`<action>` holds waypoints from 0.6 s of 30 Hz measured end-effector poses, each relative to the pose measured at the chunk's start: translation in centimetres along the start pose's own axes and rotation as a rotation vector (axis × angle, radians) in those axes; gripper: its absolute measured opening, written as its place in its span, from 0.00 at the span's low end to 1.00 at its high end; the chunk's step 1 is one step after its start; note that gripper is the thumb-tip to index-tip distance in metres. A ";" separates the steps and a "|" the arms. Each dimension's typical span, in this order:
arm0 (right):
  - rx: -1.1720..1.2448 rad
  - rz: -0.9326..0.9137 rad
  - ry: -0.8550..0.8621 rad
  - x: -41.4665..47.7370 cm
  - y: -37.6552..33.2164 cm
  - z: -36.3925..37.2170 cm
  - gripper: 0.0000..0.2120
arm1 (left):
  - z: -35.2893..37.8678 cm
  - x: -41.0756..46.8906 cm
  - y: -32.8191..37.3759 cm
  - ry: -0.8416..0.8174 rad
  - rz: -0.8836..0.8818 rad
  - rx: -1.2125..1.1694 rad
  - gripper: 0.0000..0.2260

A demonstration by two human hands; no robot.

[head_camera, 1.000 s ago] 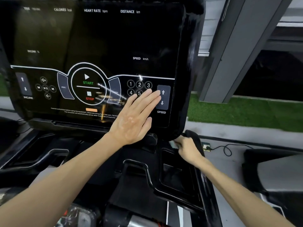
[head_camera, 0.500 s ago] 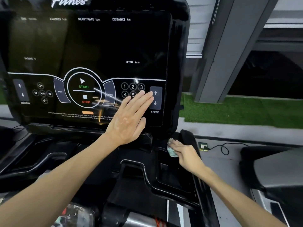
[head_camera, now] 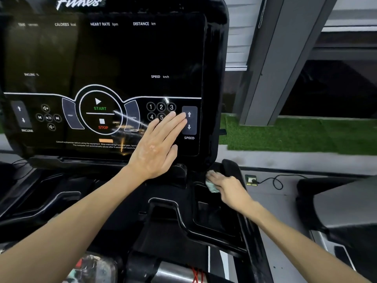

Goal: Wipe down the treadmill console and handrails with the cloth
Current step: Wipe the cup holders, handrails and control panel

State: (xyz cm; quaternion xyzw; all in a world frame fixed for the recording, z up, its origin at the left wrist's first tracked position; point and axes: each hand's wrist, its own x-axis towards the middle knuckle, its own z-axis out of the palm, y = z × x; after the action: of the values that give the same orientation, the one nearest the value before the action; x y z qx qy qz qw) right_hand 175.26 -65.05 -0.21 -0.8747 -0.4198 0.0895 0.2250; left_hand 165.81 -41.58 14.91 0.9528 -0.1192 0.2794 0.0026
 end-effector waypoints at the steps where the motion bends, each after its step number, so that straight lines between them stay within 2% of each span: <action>1: -0.046 0.026 -0.013 -0.5 0.5 -0.1 0.31 | 0.0 0.0 0.0 -0.001 -0.001 0.001 0.27; 3: -0.100 0.037 -0.020 -0.5 0.5 -0.1 0.33 | 0.0 -0.1 0.0 0.001 -0.003 0.008 0.27; 5: -0.080 0.004 0.007 0.3 -0.2 0.1 0.30 | 0.0 -0.1 0.1 0.003 -0.001 0.008 0.27; 8: -0.089 -0.019 0.001 2.4 -1.2 -1.0 0.21 | 0.0 -0.1 0.0 0.000 0.001 0.010 0.27; 11: -0.228 0.117 -0.136 5.0 -0.6 -4.1 0.08 | 0.0 -0.1 -0.1 0.001 0.001 0.010 0.27; 12: -0.265 0.145 -0.156 5.5 -0.1 -5.0 0.07 | 0.0 -0.1 -0.1 -0.003 0.000 0.006 0.27; 16: -0.365 0.163 -0.170 6.6 2.5 -6.4 0.12 | 0.1 0.0 -0.1 0.003 0.003 0.002 0.28; 18: -0.339 0.193 -0.168 6.7 3.5 -6.3 0.10 | 0.1 0.0 -0.1 0.007 0.001 0.006 0.28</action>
State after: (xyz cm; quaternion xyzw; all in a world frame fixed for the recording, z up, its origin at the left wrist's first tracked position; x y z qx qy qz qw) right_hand 184.11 -63.77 3.91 -0.9257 -0.3604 0.1112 0.0291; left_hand 165.86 -41.50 14.83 0.9518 -0.1188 0.2829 0.0000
